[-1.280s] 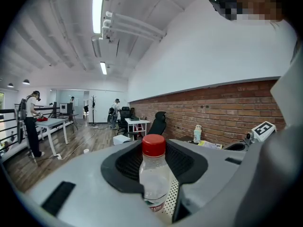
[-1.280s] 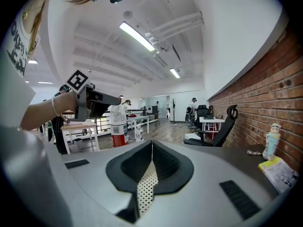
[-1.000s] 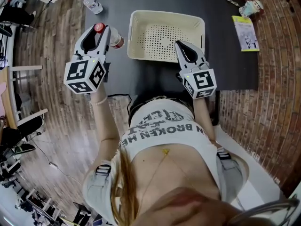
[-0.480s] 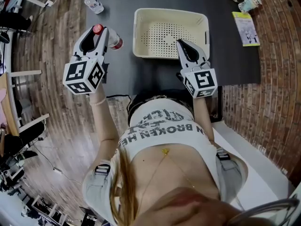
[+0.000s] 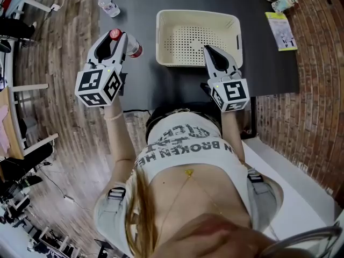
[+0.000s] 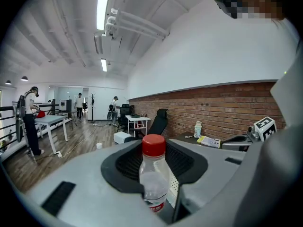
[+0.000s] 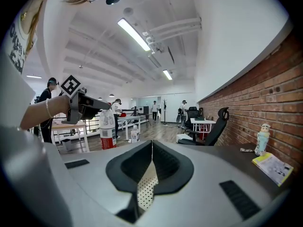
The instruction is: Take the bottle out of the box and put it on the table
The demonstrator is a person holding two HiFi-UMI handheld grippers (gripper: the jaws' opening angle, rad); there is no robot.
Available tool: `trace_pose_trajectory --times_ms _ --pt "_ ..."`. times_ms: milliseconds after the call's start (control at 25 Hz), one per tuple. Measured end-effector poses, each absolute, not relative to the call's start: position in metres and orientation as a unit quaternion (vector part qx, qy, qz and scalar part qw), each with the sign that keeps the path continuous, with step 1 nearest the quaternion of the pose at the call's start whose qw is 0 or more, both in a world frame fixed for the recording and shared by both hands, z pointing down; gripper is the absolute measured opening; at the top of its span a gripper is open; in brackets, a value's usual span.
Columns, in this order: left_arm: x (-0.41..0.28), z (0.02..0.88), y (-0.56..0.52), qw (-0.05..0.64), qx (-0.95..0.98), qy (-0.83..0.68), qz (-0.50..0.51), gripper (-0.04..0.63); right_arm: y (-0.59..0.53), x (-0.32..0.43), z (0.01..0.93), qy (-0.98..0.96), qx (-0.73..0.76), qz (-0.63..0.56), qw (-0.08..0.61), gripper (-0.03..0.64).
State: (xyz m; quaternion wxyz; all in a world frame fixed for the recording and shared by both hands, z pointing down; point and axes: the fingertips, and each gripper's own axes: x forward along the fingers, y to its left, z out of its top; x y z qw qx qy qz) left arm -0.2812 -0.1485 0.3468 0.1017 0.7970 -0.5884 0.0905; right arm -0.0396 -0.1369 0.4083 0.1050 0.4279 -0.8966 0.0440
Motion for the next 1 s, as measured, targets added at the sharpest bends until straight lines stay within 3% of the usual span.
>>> trace_pose_trajectory --times_ms 440,1000 --pt "-0.285 0.363 -0.149 0.102 0.798 -0.585 0.103 0.153 -0.139 -0.046 0.409 -0.896 0.430 0.041 0.107 0.009" --pt "-0.272 0.461 -0.144 0.148 0.802 -0.563 0.132 0.153 -0.139 -0.048 0.414 -0.891 0.437 0.043 0.116 0.009"
